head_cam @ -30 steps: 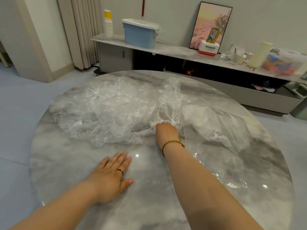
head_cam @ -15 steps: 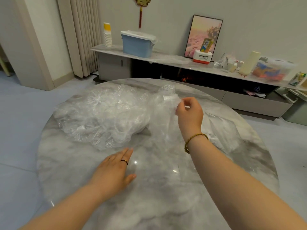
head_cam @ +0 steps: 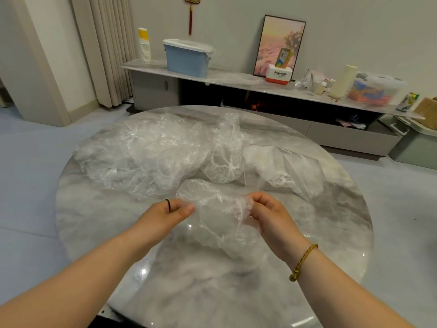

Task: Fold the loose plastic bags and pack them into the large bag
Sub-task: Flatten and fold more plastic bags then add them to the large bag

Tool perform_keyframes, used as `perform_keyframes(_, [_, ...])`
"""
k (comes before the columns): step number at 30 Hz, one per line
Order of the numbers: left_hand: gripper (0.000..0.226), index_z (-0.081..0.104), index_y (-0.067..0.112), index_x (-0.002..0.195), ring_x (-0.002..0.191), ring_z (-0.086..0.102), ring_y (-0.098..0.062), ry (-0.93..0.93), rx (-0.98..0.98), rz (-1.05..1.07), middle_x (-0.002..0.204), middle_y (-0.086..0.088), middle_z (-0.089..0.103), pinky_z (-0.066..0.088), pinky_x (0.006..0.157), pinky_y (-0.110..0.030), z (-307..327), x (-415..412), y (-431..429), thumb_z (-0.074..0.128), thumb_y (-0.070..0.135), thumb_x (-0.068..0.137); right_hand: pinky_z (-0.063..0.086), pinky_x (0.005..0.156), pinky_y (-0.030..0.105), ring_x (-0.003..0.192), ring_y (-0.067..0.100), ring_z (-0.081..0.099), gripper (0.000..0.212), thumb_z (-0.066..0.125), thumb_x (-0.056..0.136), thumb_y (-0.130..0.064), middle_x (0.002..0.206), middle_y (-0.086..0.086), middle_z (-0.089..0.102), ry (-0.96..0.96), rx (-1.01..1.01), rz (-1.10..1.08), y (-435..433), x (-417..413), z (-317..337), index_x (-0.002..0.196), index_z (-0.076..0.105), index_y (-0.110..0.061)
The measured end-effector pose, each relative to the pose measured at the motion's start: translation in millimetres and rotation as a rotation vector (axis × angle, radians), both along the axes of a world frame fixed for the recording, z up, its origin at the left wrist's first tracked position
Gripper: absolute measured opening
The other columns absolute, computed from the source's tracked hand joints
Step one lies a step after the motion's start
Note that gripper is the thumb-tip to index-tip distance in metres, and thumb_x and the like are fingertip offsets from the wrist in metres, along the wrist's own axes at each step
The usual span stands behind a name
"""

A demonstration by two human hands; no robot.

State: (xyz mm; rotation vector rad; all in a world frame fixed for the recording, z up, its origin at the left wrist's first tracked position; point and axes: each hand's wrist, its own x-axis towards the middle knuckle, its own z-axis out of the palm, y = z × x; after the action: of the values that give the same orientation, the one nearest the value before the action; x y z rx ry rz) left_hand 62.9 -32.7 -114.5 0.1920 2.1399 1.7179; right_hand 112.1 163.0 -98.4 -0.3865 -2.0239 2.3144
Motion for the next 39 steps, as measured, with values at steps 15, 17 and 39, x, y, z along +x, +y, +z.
perform_keyframes(15, [0.024,0.061,0.013,0.099,0.078,0.071,-0.015,-0.212,0.426,-0.050,0.092,0.010,0.073,0.057,0.061,-0.022,12,-1,3,0.039,0.008,0.092,0.048,0.048,0.018,0.046,0.007,0.056,0.018,0.050,0.091,-0.003,0.061,0.003,0.057,-0.276,-0.073,0.257,0,9,-16,0.074,0.055,-0.008])
perform_keyframes(17, [0.022,0.063,0.012,0.093,0.069,0.070,-0.013,-0.216,0.359,-0.042,0.085,0.005,0.074,0.057,0.057,-0.021,10,-4,-1,0.042,0.007,0.091,0.045,0.043,0.016,0.037,0.004,0.050,0.027,0.049,0.089,0.004,0.053,0.001,0.052,-0.202,0.074,0.098,-1,7,-22,0.067,0.051,-0.009])
perform_keyframes(39, [0.052,0.037,0.021,0.137,0.119,0.045,-0.015,0.556,-0.838,-0.134,0.132,0.001,0.043,0.034,0.096,-0.023,-23,-16,-17,0.054,0.033,0.090,0.033,0.064,0.012,0.083,0.012,0.053,0.022,0.048,0.092,-0.032,0.096,-0.006,0.051,-0.130,0.927,0.126,-9,17,-59,0.104,0.054,-0.015])
